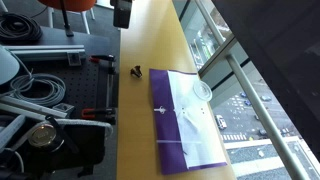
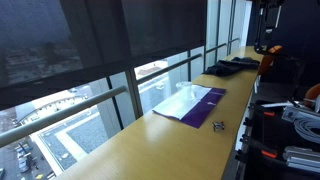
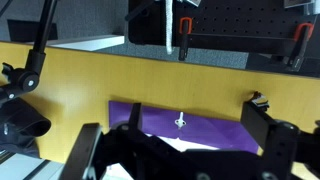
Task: Pick up the straw and place it inside the cup
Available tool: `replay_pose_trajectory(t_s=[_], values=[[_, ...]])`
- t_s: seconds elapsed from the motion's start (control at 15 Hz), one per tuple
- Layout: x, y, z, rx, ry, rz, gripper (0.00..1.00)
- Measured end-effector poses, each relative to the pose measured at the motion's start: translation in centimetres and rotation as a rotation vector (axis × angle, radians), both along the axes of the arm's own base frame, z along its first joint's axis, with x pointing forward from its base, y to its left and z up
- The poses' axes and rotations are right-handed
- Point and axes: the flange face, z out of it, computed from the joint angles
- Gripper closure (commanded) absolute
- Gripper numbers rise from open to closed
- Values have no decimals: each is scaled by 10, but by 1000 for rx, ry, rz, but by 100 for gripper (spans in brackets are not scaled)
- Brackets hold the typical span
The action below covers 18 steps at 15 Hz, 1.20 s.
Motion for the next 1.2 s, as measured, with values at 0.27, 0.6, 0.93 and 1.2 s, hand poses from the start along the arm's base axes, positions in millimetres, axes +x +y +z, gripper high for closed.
replay_pose_trajectory(t_s=[0.27, 0.6, 0.93, 1.2], values=[[0, 0, 0, 0, -1, 0, 0], [1, 0, -3, 1, 3, -2, 0], [36, -17, -35, 32, -90, -32, 0], [80, -49, -82, 92, -138, -101, 0]])
